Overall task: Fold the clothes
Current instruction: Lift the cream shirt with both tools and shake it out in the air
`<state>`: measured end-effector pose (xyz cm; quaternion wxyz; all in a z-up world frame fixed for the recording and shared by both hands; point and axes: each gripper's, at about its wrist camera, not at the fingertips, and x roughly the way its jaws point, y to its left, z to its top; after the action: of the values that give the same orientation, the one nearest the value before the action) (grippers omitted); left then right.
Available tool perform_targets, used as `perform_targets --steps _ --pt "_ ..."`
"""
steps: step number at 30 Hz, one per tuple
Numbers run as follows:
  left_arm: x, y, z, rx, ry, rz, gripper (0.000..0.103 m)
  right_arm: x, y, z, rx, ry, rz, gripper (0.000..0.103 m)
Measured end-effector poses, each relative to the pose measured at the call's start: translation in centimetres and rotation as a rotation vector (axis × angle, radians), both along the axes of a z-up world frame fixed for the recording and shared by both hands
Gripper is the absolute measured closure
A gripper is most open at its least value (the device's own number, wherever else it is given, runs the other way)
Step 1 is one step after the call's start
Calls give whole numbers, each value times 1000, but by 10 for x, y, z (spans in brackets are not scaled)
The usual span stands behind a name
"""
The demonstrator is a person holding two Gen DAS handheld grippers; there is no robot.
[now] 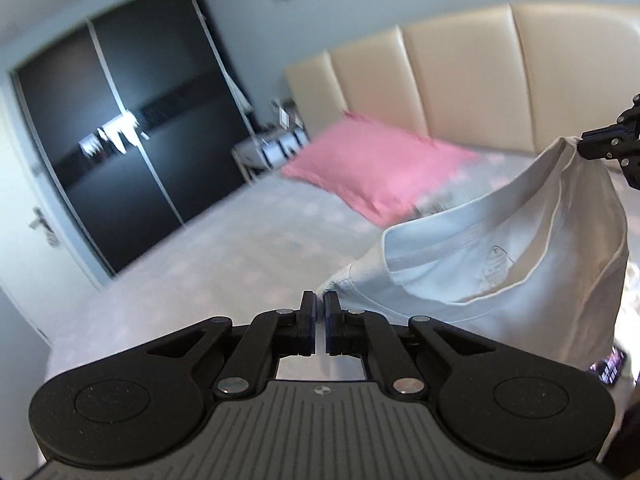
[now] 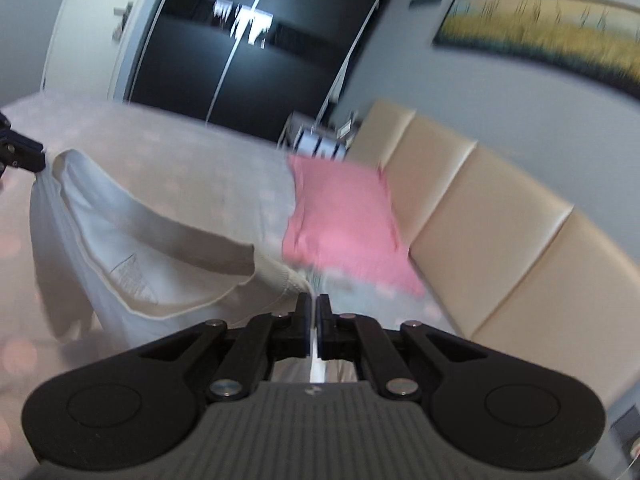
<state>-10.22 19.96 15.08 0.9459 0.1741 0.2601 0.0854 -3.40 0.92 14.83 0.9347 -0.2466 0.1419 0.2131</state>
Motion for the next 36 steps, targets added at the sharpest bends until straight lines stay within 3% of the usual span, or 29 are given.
perform_targets --steps 5,11,21,24,28,32,36 --pt "-67 -3 82 6 -207 27 101 -50 -5 77 112 -160 18 101" --pt "-148 -31 151 76 -410 42 101 -114 -22 132 240 -298 29 101" --pt "-222 -73 211 191 -609 43 101 -185 -32 186 438 -480 83 101" --pt "-220 -69 214 207 -603 73 101 -186 -19 192 444 -495 109 101" --pt "-205 -39 199 148 -507 107 101 -174 13 177 409 -560 79 103" --pt "-168 20 151 93 -348 161 101 -132 65 137 298 -386 138 103" --pt "-100 78 65 12 -133 253 101 -89 128 49 116 -164 213 103"
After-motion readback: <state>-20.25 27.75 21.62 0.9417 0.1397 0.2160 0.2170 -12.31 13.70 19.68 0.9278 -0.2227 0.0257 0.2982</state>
